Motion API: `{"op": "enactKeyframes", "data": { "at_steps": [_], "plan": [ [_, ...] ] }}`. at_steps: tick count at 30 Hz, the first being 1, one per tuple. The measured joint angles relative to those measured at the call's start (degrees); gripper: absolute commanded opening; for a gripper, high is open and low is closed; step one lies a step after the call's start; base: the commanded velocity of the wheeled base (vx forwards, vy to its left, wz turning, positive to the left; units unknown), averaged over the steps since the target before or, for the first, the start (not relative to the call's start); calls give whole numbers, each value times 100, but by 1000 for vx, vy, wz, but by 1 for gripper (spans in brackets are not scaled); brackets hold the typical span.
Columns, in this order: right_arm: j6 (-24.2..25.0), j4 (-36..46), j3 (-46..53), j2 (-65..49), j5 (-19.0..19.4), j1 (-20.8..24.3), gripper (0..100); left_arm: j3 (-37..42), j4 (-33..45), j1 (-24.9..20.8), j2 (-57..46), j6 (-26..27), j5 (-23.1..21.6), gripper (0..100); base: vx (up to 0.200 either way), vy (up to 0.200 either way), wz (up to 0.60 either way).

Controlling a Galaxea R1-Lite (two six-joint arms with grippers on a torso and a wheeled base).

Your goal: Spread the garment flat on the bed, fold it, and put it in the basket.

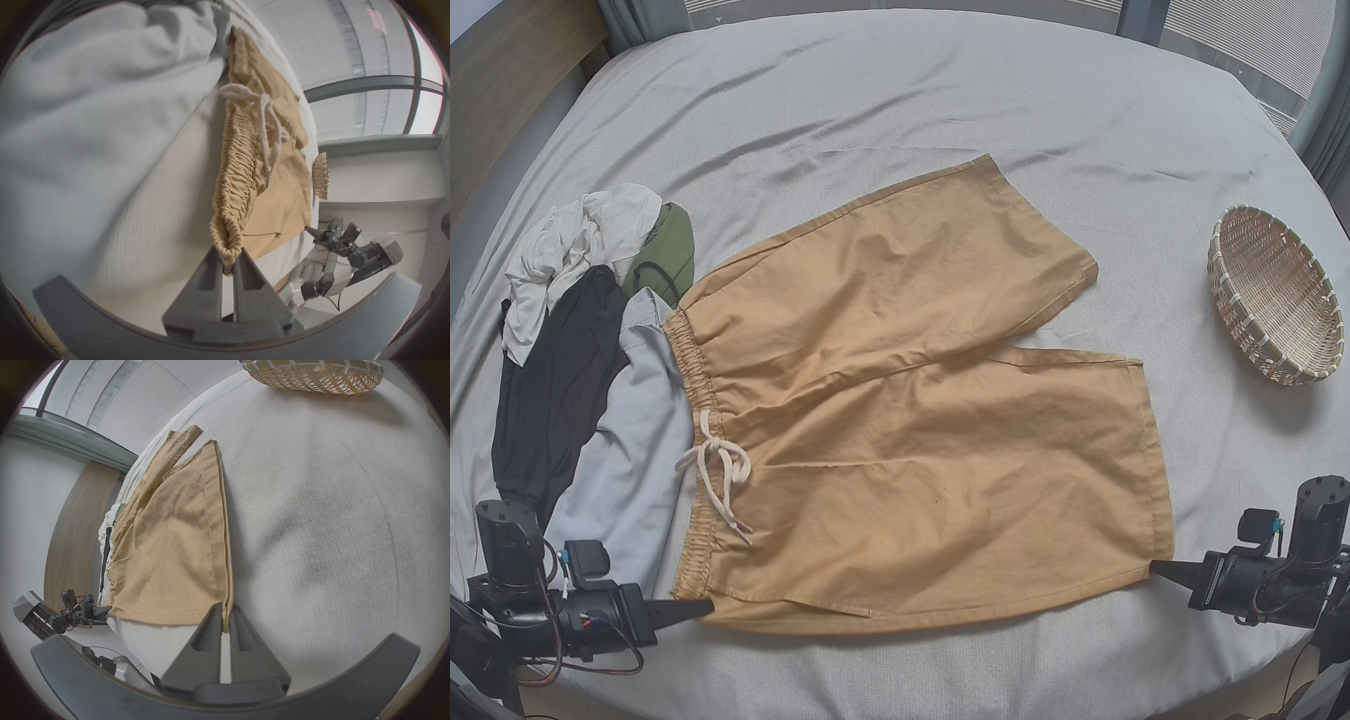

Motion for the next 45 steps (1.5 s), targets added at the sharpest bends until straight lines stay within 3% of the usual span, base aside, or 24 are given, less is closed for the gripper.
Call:
{"op": "enactKeyframes", "data": {
  "at_steps": [11, 17, 23, 26, 30, 40, 45],
  "plan": [
    [-333, 2033, 0, -1399, -46, 22, 0, 2, 1581, -496, -923, 391, -2, 0, 0, 0, 0],
    [-418, 3165, 0, -2453, -38, 39, 0, 0, 2889, -824, -1816, 411, 0, 0, 0, 0, 0],
    [-445, 3813, -154, -3191, -29, 44, 0, -254, 4406, -992, -2825, 414, 0, 0, 0, 0, 0],
    [-449, 3931, -319, -3393, -33, 37, 0, -447, 4747, -1020, -3239, 413, 35, 0, 0, 0, 0],
    [-449, 3969, -684, -3480, -46, 26, 0, -634, 4553, -1018, -3484, 334, 74, 0, 0, 0, 0],
    [-443, 3980, -2334, -3111, -44, -57, 0, -987, 2512, -998, -2929, -117, 534, 0, 0, 0, 0],
    [-438, 3977, -3178, -2728, -38, -73, 0, -1103, 2080, -997, -2623, -177, 717, 0, 0, 0, 0]
  ]
}}
